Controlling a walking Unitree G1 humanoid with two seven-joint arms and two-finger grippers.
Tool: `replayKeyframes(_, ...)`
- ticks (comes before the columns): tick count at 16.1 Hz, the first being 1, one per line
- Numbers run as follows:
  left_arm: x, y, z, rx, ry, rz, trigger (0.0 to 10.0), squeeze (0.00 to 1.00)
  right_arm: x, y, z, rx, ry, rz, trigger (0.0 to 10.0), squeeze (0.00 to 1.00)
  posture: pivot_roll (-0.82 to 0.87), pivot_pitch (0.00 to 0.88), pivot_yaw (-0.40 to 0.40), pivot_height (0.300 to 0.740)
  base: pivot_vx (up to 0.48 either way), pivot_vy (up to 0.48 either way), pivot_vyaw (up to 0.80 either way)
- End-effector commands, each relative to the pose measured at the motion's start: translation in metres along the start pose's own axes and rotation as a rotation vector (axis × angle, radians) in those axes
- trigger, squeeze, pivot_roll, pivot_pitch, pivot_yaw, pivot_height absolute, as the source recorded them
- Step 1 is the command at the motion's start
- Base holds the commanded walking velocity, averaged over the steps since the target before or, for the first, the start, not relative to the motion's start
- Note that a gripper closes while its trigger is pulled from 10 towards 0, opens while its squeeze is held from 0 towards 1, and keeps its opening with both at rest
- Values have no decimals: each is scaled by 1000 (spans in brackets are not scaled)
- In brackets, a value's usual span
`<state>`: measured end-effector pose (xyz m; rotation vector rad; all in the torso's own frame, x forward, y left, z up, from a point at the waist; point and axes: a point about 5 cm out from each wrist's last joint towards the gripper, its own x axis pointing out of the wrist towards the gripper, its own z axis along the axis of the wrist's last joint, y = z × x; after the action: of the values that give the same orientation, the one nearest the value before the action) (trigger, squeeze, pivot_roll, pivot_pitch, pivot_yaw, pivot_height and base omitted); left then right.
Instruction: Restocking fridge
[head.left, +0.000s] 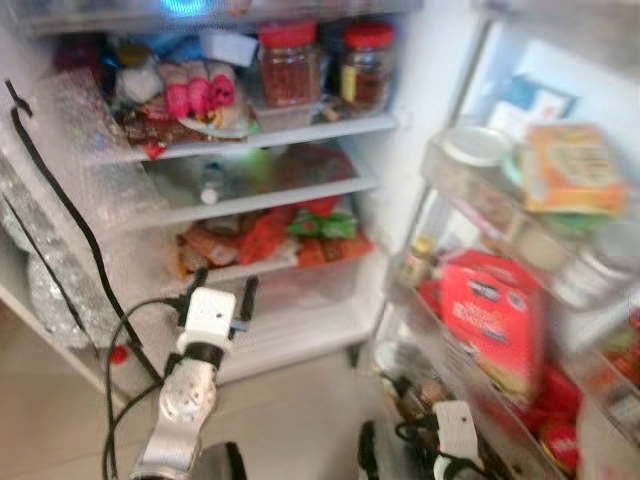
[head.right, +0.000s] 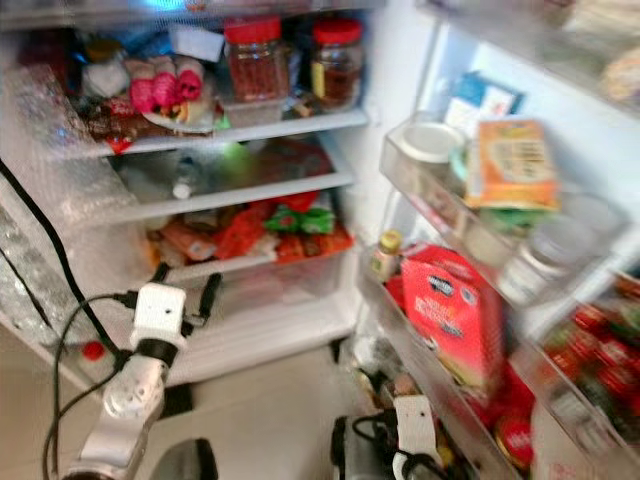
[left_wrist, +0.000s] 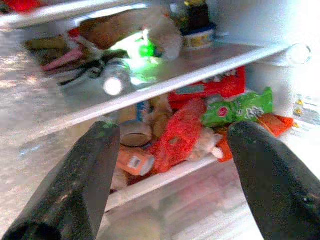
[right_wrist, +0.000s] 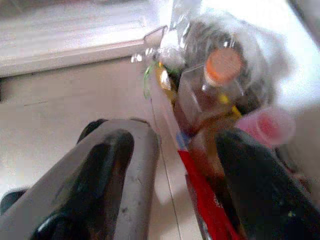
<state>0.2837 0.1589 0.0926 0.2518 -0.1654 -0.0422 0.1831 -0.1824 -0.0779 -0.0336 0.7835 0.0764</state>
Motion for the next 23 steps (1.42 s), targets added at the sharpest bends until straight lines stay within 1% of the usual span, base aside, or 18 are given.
replayKeyframes(1,-4,3,-11,1,59,16,10000,0,-7,6,-24,10,100,24,10000,0,-120,52,2,603,0,0,0)
replayKeyframes(2,-6,4,-17,-9,97,25,10000,0,-7,6,-24,10,101,25,10000,0,-120,53,3,603,0,0,0)
replayKeyframes(4,-13,5,-41,-41,232,32,10000,0,-7,7,-24,11,102,27,10000,0,-119,53,3,603,0,0,0)
replayKeyframes(6,-26,9,-70,-87,390,48,10000,0,-7,7,-24,12,105,28,10000,0,-117,51,4,603,0,0,0)
replayKeyframes(7,-27,17,-74,-108,413,103,10000,0,-7,7,-24,12,105,28,10000,0,-117,51,4,603,0,0,0)
replayKeyframes(8,-29,25,-83,-126,475,130,10000,0,-7,8,-25,11,107,29,10000,0,-117,48,4,603,0,0,0)
replayKeyframes(9,-28,31,-88,-199,518,179,10000,0,-7,7,-25,12,107,28,10000,0,-122,50,2,603,0,0,0)
replayKeyframes(10,-29,30,-95,-230,583,145,10000,0,-7,7,-25,11,108,28,10000,0,-109,45,1,603,0,0,0)
replayKeyframes(11,-31,31,-98,-180,600,110,10000,0,-7,7,-25,10,109,28,10000,0,-109,45,1,603,0,0,0)
replayKeyframes(12,-38,30,-107,-116,647,69,10000,0,-7,7,-25,9,112,27,10000,0,-111,42,2,603,0,0,0)
replayKeyframes(13,-55,33,-121,-88,737,77,10000,0,-7,7,-26,11,115,25,10000,0,-119,38,4,603,0,0,0)
replayKeyframes(14,-67,37,-129,-74,794,97,10000,0,-7,7,-26,13,116,24,10000,0,-119,38,4,603,0,0,0)
replayKeyframes(17,-93,39,-144,-61,925,91,10000,0,-7,7,-27,12,119,25,10000,0,-116,30,2,603,0,0,0)
replayKeyframes(19,-98,39,-147,-59,937,98,10000,0,-7,7,-27,15,117,23,10000,0,-123,29,3,603,0,334,0)
replayKeyframes(23,-100,35,-148,-59,941,97,10000,0,-7,7,-26,18,115,26,10000,0,-119,37,-3,603,0,344,0)
